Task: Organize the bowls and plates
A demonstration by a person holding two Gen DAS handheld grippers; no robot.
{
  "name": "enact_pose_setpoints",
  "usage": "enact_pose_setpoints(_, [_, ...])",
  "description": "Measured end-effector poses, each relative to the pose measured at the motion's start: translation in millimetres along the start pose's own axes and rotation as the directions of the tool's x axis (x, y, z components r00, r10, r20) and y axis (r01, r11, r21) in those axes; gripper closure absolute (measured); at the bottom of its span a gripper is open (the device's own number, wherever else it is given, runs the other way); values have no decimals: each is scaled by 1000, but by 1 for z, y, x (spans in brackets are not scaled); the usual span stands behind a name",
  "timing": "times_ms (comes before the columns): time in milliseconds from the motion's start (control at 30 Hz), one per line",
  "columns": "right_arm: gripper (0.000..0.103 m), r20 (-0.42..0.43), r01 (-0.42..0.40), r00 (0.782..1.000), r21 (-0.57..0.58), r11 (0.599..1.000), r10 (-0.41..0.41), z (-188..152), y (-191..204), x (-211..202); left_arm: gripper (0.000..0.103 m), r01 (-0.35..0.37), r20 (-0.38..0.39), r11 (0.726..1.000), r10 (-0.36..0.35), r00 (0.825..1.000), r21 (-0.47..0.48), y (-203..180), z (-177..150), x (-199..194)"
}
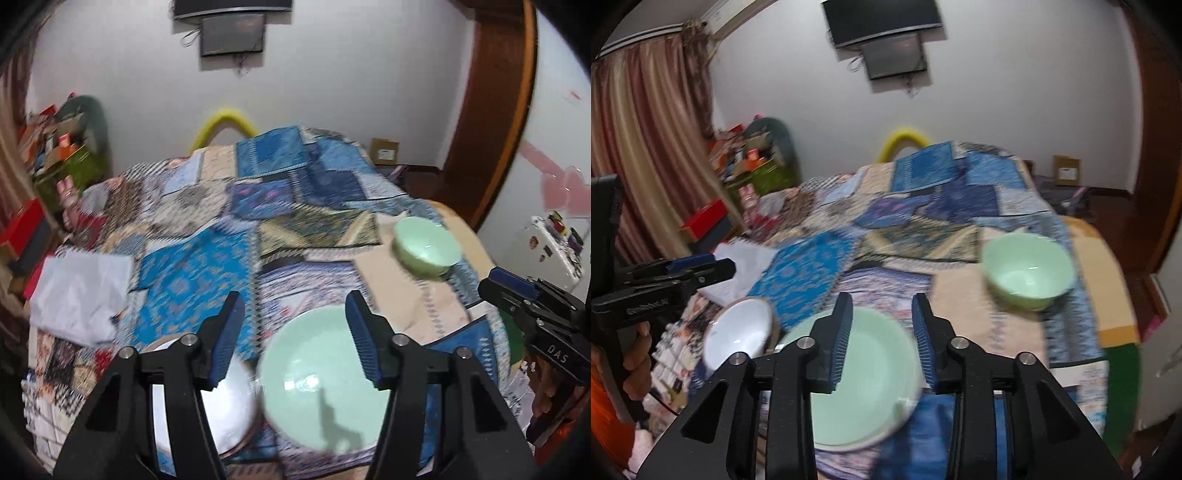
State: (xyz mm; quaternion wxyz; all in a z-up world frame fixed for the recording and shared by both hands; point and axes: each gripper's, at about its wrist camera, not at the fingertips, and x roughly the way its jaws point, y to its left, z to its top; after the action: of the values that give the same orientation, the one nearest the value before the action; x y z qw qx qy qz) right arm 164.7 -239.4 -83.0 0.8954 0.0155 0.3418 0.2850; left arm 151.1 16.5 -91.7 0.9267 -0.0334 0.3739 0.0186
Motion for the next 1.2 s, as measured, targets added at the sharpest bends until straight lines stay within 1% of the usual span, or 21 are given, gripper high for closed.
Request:
enact_pose_setpoints(133, [62,12,80,997,33,996,-81,0,-37,-12,38,40,12,998,-41,999,47,-36,15,12])
enact_pose_setpoints(167, [60,12,94,995,40,995,-95,0,-44,-13,36,50,13,997,-50,999,56,-45,18,16])
enact_pose_setpoints(233, [58,9,124,992,58,991,-124,0,-60,-16,32,68,11,995,-69,998,73,-61,24,26])
enact_pose_setpoints(300, [57,1,148,989,69,987,-148,1,-75,-14,27,90,-1,992,-90,996,83,-77,29,38])
enact_pose_setpoints(333, [57,-5,164,986,76,984,-164,2,-84,-11,27,98,-9,992,-97,995,84,-82,31,43])
enact_pose_setpoints(433, [57,-24,180,984,98,979,-179,3,-104,-1,25,128,-45,988,-125,991,82,-96,37,65])
enact_pose_setpoints(600, [57,-72,193,980,129,973,-185,1,-133,32,25,139,-87,987,-133,987,77,-109,46,105])
enact_pose_setpoints(833, [57,-134,199,975,148,969,-179,-2,-162,75,26,139,-140,990,-133,981,33,-111,50,158])
enact_pose_setpoints(900, [59,-147,197,974,159,967,-174,-2,-170,85,26,137,-153,990,-131,979,29,-111,49,171])
enact_pose_setpoints(967, [65,-161,187,974,171,967,-160,-1,-175,94,26,133,-167,991,-126,978,28,-111,49,183])
enact_pose_setpoints(1067, [71,-177,177,974,185,967,-144,1,-183,106,26,134,-184,991,-127,975,26,-112,48,195])
enact_pose_setpoints(1200, [71,-180,176,973,179,968,-143,1,-186,112,26,134,-200,991,-126,972,27,-115,47,209])
